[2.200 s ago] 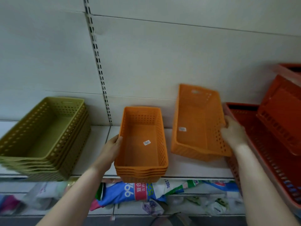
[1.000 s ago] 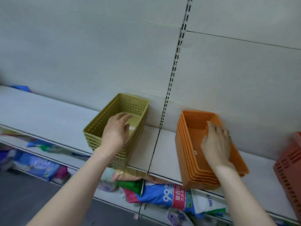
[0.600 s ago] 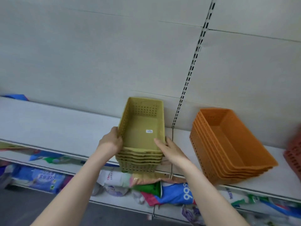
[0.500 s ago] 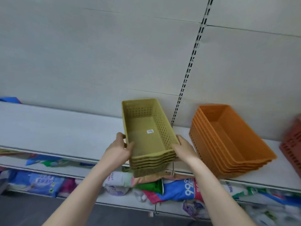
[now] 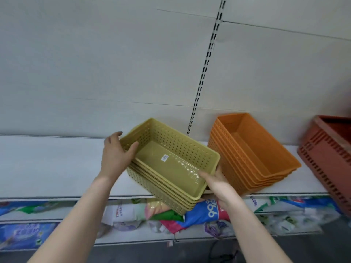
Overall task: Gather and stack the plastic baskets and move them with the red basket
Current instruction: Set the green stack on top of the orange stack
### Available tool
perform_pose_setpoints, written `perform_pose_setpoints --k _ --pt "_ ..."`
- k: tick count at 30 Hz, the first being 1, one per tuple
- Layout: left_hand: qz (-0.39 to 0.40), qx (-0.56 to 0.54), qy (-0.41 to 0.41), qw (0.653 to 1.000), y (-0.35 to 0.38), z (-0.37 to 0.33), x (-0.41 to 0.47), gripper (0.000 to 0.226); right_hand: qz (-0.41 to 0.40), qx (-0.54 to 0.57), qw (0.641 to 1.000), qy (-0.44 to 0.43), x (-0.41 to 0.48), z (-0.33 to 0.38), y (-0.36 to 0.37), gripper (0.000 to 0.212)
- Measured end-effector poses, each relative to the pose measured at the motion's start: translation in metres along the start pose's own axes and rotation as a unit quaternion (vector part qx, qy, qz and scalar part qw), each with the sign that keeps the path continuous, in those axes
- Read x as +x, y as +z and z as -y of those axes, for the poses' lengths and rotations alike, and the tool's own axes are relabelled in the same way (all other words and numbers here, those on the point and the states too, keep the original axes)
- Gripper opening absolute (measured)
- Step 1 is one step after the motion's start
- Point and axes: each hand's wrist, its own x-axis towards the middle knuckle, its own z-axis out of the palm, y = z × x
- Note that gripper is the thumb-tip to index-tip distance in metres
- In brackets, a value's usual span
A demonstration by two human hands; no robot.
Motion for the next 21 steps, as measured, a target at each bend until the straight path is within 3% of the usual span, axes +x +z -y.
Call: perform_pose_setpoints --k 1,3,8,10,14,18,21 --pt "0.065 -0.074 -0.045 0.994 -0.004 -0.001 0.008 0.059 0.015 0.023 0.999 0.019 -0.001 0.002 -0.002 0.068" --pt "0.119 -0.172 -0.109 0.972 -0.009 -0.002 0.018 0.052 0.039 0.039 0.998 0.025 -0.004 0.005 -0.004 0.066" --pt "0.143 -0.193 -0.129 0.962 -0.012 -0.001 0.019 0.023 0.025 0.054 0.998 -0.002 -0.013 0.008 -0.004 0.06" --pt "0.142 -0.242 -0.124 0.952 -0.01 0.001 0.012 0.024 0.013 0.046 0.999 -0.018 -0.016 0.013 -0.009 0.057" --pt "0.106 -0.289 -0.051 0.95 -0.008 -0.021 0.002 0.031 -0.015 0.019 0.998 -0.058 -0.026 0.041 -0.035 0.056" --pt "0.017 -0.309 0.059 0.949 -0.007 -0.08 0.004 0.036 -0.036 0.039 0.99 -0.129 -0.044 0.087 -0.073 0.037" --pt "-0.009 -0.331 0.113 0.937 -0.006 -0.142 0.009 0.025 -0.046 0.078 0.983 -0.162 -0.055 0.116 -0.109 0.029"
